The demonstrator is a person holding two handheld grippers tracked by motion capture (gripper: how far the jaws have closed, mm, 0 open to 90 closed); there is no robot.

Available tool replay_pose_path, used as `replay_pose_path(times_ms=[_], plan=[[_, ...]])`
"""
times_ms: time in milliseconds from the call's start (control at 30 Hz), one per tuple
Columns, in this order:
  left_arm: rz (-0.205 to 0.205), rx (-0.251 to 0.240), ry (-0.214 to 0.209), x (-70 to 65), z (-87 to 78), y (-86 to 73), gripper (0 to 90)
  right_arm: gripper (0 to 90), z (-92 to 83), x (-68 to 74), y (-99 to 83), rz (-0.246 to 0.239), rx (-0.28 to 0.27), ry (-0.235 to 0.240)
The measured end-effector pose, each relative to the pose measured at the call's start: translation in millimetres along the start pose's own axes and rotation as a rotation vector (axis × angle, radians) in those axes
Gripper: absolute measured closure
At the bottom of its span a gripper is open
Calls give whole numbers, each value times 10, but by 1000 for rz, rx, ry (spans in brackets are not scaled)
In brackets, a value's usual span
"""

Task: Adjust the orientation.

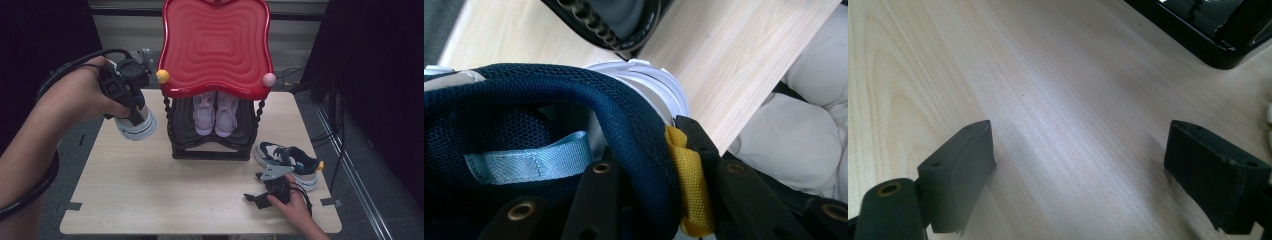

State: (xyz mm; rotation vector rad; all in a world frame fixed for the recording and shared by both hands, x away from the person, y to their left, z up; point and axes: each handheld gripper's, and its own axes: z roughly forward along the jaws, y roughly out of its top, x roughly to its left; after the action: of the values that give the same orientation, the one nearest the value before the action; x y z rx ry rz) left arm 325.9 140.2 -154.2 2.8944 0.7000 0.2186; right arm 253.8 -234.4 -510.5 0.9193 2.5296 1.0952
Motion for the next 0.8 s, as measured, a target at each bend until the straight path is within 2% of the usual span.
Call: replay_pose_path(times_ms=[133, 267, 500, 567, 600, 800], plan=[[32, -21, 42, -66, -110, 59, 728, 121, 6, 0, 2, 1, -3, -1], [52, -31, 59, -122, -177, 122, 729, 121, 6, 0, 3, 1, -1, -2], [106, -45, 117, -143, -298, 238, 729, 121, 6, 0, 3, 2, -1, -2], [109, -54, 133, -168, -325, 268, 729, 121, 6, 0, 3, 1, -1, -2], [127, -52, 140, -173, -343, 289, 729, 121, 6, 0, 3, 1, -1, -2], [160, -69, 153, -241, -408, 420, 729, 121, 6, 0, 3, 1, -1, -2]])
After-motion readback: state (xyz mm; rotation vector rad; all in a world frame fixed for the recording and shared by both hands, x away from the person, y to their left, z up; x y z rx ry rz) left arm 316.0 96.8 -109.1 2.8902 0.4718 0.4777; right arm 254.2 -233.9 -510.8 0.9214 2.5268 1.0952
